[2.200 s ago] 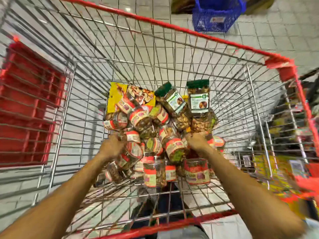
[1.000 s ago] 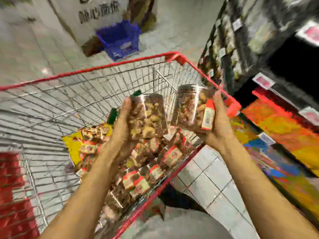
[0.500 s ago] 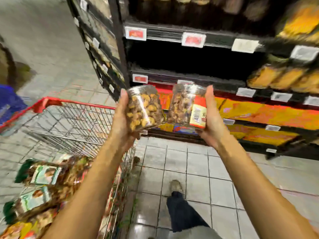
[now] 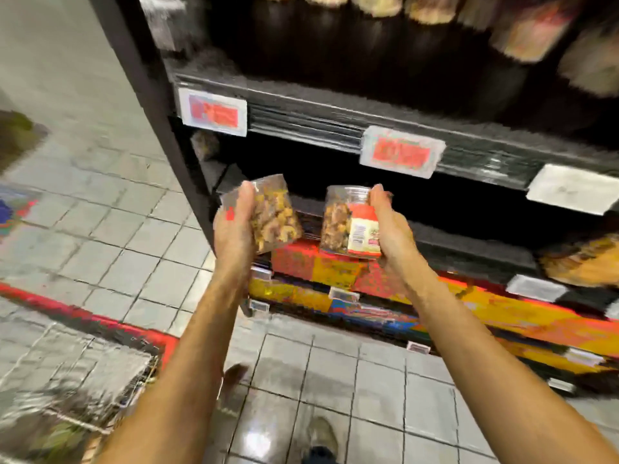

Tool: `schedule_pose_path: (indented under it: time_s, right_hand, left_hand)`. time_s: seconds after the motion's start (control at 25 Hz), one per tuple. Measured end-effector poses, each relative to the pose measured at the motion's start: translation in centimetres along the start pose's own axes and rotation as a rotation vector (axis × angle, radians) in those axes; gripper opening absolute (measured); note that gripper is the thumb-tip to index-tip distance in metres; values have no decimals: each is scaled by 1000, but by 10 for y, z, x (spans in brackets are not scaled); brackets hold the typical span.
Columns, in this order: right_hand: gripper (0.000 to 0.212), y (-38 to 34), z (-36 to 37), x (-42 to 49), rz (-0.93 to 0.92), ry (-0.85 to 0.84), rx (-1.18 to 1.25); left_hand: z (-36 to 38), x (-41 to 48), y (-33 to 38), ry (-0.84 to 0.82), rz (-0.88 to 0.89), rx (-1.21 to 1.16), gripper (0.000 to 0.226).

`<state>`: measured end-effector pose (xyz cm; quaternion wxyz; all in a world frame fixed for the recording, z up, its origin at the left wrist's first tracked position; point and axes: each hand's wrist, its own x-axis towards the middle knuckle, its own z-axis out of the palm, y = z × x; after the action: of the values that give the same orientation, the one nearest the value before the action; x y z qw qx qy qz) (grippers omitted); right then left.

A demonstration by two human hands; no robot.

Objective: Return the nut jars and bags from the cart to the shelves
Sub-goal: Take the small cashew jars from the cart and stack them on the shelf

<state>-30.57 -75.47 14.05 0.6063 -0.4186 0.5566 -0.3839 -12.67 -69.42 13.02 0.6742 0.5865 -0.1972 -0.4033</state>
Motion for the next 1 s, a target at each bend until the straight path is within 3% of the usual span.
schedule_pose_path:
  time_s: [0.08,0.2,0.4,0.56,0.68,0.8,0.92,1.0]
  right_hand:
    - [42,0,12,30,-8,52,-2]
    - [42,9,27,64,-75,103,38]
    - [41,26,46,94,-155,29,111]
    - [85,36,58,97,-244,-22,91]
    - [91,44,60,100,-289,-2,84]
    - [88,40,62,100,-295,31,97]
    - [75,34,70,91,-369,42,39]
    - [51,33,81,84,-439,19,61]
  left_hand:
    - [7,33,-9,108,122,36,40]
    - [17,71,-27,226,335,216,66]
    - [13,117,-69,201,532,391,89]
    - [8,139,-92,218,555,409,99]
    - [13,148,-97,152,545,570,103]
    - [0,133,-86,116,534,522,94]
    - [-5,88,-78,327,784,314,52]
    - [15,58,-74,106,748,265,45]
